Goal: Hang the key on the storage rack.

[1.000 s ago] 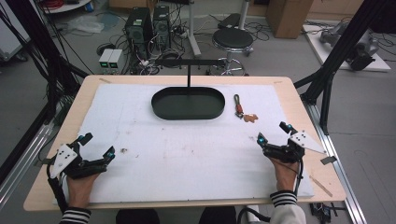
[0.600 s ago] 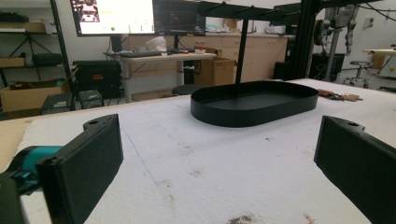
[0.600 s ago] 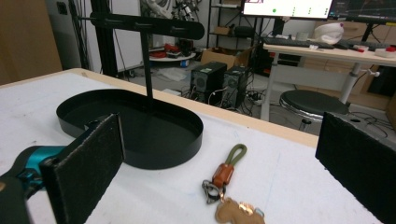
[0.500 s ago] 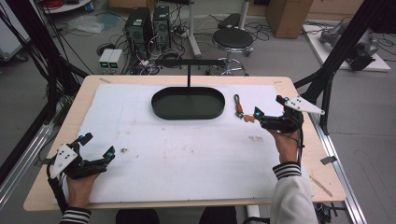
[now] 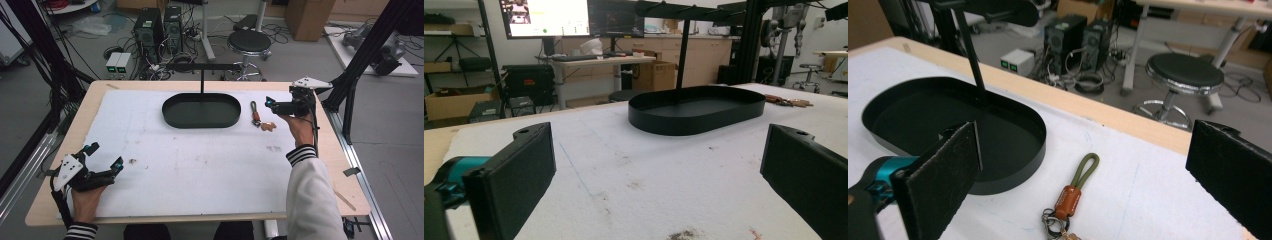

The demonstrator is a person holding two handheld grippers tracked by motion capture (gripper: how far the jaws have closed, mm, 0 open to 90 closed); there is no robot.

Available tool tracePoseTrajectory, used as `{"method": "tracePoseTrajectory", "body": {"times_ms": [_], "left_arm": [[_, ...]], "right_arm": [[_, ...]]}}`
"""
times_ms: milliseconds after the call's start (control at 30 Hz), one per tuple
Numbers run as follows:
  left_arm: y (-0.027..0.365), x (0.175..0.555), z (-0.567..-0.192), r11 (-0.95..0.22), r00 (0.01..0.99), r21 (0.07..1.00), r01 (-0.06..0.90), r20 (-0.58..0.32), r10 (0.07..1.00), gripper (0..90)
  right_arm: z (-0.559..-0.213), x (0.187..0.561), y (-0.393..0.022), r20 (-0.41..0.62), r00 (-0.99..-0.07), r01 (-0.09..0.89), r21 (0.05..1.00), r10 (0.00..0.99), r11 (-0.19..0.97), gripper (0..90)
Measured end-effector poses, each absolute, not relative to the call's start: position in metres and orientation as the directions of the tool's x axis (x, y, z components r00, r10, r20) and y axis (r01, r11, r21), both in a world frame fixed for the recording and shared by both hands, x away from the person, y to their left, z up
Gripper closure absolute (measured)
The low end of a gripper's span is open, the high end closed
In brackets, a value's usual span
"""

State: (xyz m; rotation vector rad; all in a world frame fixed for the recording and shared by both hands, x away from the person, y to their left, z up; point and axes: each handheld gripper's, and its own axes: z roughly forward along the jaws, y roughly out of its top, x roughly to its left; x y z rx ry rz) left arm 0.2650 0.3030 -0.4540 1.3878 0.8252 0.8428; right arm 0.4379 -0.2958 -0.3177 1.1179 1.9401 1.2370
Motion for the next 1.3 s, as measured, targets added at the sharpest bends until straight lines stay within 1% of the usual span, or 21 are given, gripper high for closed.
{"method": "tracePoseTrajectory", "body": {"times_ms": [67, 167, 467, 667, 1067, 1167, 1300], "left_arm": [[0.303, 0.265, -0.454, 0.009, 0.477, 1.0, -0.017, 0.0, 0.879, 1.7], [0.303, 0.265, -0.454, 0.008, 0.477, 1.0, -0.016, 0.001, 0.879, 1.7], [0.303, 0.265, -0.454, 0.011, 0.475, 1.0, -0.014, -0.003, 0.88, 1.7], [0.303, 0.265, -0.454, 0.009, 0.475, 1.0, -0.015, -0.001, 0.88, 1.7], [0.303, 0.265, -0.454, 0.011, 0.476, 1.0, -0.013, -0.004, 0.879, 1.7], [0.303, 0.265, -0.454, 0.011, 0.476, 1.0, -0.011, -0.004, 0.879, 1.7], [0.303, 0.265, -0.454, 0.011, 0.476, 1.0, -0.013, -0.003, 0.88, 1.7]], "right_arm": [[-0.317, 0.445, -0.294, -0.03, -0.484, 0.355, 0.907, 0.875, 0.228, 0.3], [-0.317, 0.46, -0.291, -0.036, -0.48, 0.406, 0.877, 0.877, 0.258, 0.3], [-0.316, 0.485, -0.282, -0.029, -0.478, 0.475, 0.833, 0.878, 0.286, 0.4], [-0.32, 0.499, -0.273, -0.04, -0.469, 0.531, 0.785, 0.882, 0.318, 0.4], [-0.342, 0.518, -0.261, -0.019, -0.45, 0.621, 0.711, 0.893, 0.329, 0.4], [-0.347, 0.521, -0.258, -0.01, -0.444, 0.644, 0.692, 0.896, 0.327, 4.0], [-0.354, 0.526, -0.255, -0.014, -0.436, 0.657, 0.678, 0.9, 0.329, 4.0]]}}
